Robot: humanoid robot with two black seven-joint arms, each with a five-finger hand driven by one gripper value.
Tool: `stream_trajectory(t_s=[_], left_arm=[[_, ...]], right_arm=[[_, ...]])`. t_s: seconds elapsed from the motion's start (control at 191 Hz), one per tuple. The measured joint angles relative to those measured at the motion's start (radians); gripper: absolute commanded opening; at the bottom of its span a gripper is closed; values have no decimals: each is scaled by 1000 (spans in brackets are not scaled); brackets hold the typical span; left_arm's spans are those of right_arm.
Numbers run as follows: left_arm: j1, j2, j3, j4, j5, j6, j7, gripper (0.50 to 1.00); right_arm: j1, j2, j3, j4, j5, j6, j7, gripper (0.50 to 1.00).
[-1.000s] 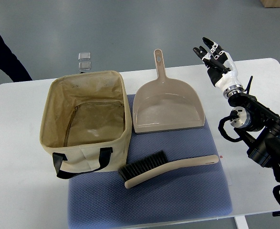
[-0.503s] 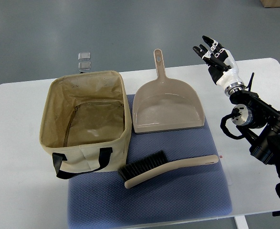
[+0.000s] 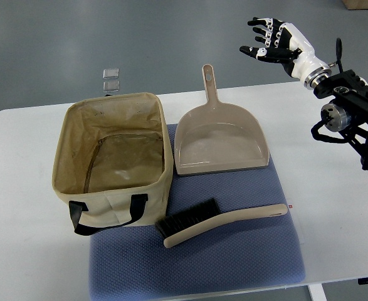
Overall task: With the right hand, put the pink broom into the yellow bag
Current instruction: 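Lower the right hand past the dustpan toward the brush handle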
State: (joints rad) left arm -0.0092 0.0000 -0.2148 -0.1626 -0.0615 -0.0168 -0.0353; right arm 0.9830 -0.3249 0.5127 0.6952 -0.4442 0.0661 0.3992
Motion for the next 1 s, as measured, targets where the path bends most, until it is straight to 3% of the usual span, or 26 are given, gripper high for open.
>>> stream_trajectory(t_s=[0.199,0.382,0.56,1.0], left_arm=[[0,0,0,0,0,0,0,1000],[0,0,1,0,0,0,0,1000],[0,0,2,0,0,0,0,1000],[0,0,0,0,0,0,0,1000]], right_arm=[[132,-55,-237,0,-12,10,-6,930],[222,-84,-428,5,-185,23,-3,930],[269,-130,-457,43,-397,99,4,930],[300,-240,-527,457,-913,228,-1,930]])
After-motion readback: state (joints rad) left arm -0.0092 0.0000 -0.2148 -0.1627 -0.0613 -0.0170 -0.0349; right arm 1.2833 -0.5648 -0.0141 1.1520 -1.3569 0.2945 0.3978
